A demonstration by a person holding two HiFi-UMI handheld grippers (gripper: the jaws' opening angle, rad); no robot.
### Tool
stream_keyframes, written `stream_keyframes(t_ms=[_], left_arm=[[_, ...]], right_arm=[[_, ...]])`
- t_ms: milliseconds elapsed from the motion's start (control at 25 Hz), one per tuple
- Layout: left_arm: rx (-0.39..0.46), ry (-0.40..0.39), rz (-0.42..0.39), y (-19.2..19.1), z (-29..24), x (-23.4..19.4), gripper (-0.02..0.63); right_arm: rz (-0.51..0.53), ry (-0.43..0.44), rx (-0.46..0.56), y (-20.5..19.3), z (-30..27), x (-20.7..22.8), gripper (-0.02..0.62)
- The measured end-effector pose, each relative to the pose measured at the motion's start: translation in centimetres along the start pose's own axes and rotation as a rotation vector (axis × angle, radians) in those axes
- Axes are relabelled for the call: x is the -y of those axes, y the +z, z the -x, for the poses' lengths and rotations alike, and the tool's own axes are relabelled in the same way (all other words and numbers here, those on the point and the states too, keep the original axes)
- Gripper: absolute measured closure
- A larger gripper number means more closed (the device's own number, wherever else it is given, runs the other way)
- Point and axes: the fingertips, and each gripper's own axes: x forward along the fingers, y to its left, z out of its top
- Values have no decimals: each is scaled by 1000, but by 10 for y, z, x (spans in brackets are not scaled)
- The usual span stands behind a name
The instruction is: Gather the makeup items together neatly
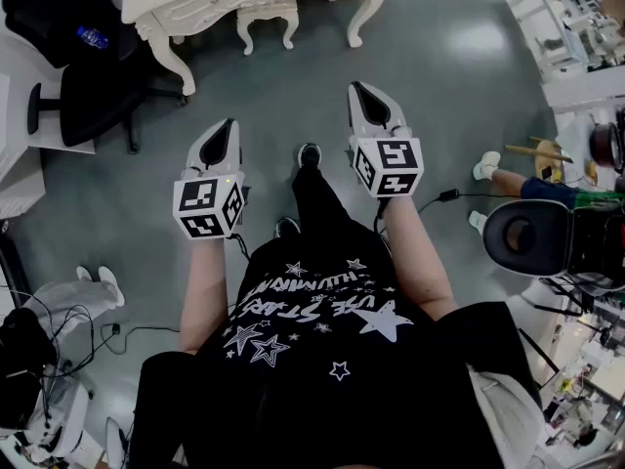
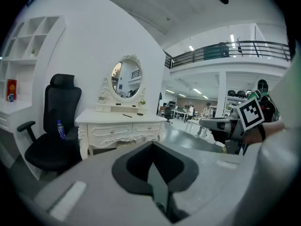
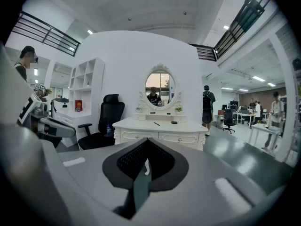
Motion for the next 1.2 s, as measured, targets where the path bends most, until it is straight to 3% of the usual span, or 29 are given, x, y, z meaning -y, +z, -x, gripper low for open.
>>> stream_keyframes(t_ms=[520,680,1080,1120,1200], left_arm=[[-26,24,5,-14,29,-8,606],[-45,42,43,-24,34,-12,606],[-36,81,42,-4,-3,-37,604],[-40,85,45,-1,-10,-41,604],[-46,93,48,6,-27,-48,606]], right_arm=[[4,31,-31,-10,3,-23,568],[19,54,-52,-19,3,-29,568],[-5,79,12,3,-47,-13,566],[-13,96,15,5,-57,-11,560],[-28,125,10,10,-79,-6,488]])
